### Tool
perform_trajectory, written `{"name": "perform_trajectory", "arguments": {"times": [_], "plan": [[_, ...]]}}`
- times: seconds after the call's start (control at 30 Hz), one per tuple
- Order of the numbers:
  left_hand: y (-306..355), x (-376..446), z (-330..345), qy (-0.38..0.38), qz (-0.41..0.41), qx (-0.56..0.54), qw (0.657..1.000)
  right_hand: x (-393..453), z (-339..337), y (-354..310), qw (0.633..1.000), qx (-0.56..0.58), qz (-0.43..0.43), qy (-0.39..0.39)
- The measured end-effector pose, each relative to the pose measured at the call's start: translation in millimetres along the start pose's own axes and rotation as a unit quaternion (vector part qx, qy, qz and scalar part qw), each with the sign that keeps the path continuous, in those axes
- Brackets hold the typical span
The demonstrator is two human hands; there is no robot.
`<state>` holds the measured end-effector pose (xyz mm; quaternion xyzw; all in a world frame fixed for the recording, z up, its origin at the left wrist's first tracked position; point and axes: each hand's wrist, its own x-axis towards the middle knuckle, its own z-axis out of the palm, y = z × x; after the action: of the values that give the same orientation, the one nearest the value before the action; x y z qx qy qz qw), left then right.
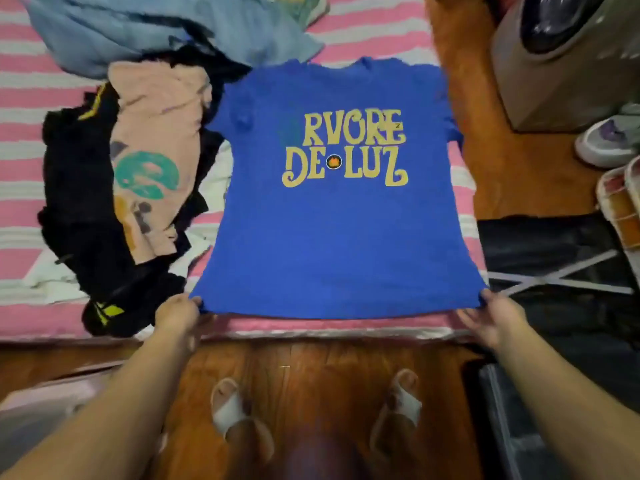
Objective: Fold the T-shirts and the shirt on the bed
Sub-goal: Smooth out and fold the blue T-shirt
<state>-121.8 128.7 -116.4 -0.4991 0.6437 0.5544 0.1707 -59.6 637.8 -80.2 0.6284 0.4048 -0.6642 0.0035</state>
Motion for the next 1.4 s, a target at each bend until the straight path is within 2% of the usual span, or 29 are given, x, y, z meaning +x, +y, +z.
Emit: {"name": "perform_trajectory", "arguments": {"times": [0.1, 0.23, 0.33, 0.43, 0.6, 0.73, 0.8, 0.93, 1.07, 1.13, 1.2, 1.23, 1.33, 1.37, 1.4], "plan": [[-37.6, 32.8, 4.7, 0.001, 0.003, 0.058, 0.998, 40.8, 1.1, 37.5, 0.999, -0.024, 0.013, 0.02], [-56.5, 35.1, 2.8, 0.027, 0.005, 0.044, 0.999, 44.8, -4.1, 46.7, 0.993, -0.089, -0.011, 0.078], [-52.7, 36.5, -10.4, 0.085, 0.047, 0.158, 0.983, 18.4, -9.8, 32.8, 0.976, -0.145, -0.055, 0.155], [-33.0, 10.4, -12.1, 0.097, 0.082, 0.257, 0.958, 2.9, -13.0, 23.6, 0.959, -0.213, -0.075, 0.169], [-33.1, 24.7, -7.7, 0.055, 0.099, 0.367, 0.923, 15.5, 4.9, 24.5, 0.937, -0.3, -0.008, 0.177], [-21.7, 35.7, -5.0, -0.032, 0.022, 0.481, 0.876, 41.4, 13.0, 14.0, 0.858, -0.474, -0.012, 0.197], [3.1, 33.7, 2.0, -0.073, 0.061, 0.525, 0.846, 10.7, 32.2, -7.6, 0.849, -0.487, -0.057, 0.197], [92.1, 6.5, 66.6, -0.155, 0.197, 0.569, 0.783, 1.1, 63.9, -74.8, 0.832, -0.516, -0.148, 0.141], [165.1, -22.1, 185.4, -0.176, 0.312, 0.526, 0.771, 34.4, 114.9, -162.4, 0.806, -0.542, -0.226, 0.073], [178.8, -21.6, 249.5, -0.19, 0.343, 0.509, 0.767, 67.5, 147.9, -201.7, 0.802, -0.536, -0.259, 0.048], [182.3, -16.2, 308.9, -0.191, 0.373, 0.521, 0.744, 104.5, 178.6, -232.1, 0.795, -0.53, -0.293, 0.025], [184.6, -12.5, 335.4, -0.18, 0.395, 0.533, 0.726, 120.8, 191.1, -244.3, 0.799, -0.518, -0.306, 0.01], [200.2, 7.9, 401.0, -0.086, 0.47, 0.579, 0.661, 167.9, 221.2, -269.3, 0.815, -0.478, -0.323, -0.046], [208.7, 11.8, 420.2, -0.062, 0.468, 0.587, 0.657, 182.7, 229.5, -277.0, 0.824, -0.463, -0.321, -0.064], [216.4, 15.5, 436.7, -0.052, 0.453, 0.588, 0.668, 199.3, 237.2, -283.3, 0.833, -0.447, -0.315, -0.084]]}}
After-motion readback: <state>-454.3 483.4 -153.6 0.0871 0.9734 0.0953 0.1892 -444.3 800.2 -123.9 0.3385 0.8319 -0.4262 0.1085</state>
